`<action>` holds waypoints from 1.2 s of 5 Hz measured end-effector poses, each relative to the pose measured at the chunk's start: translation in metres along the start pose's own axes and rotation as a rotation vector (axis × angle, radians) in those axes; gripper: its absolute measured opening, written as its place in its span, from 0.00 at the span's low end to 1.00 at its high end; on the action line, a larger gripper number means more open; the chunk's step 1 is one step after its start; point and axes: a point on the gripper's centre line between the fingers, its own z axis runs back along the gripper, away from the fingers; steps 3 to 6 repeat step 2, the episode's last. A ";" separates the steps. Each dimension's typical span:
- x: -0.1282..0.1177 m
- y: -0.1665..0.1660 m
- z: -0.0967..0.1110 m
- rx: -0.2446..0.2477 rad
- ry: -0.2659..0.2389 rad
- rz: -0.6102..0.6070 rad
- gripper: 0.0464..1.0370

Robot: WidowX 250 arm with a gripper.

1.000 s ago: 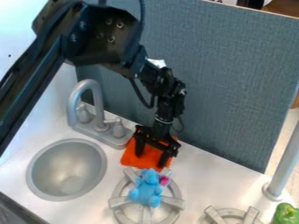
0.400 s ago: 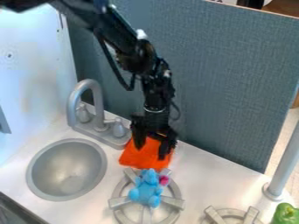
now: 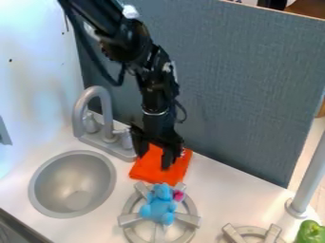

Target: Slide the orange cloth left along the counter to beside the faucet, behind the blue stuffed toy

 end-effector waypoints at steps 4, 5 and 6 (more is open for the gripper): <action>-0.018 -0.067 -0.004 -0.003 -0.006 -0.133 0.96; -0.018 -0.067 -0.004 -0.003 -0.006 -0.133 0.96; -0.018 -0.067 -0.004 -0.003 -0.006 -0.133 0.96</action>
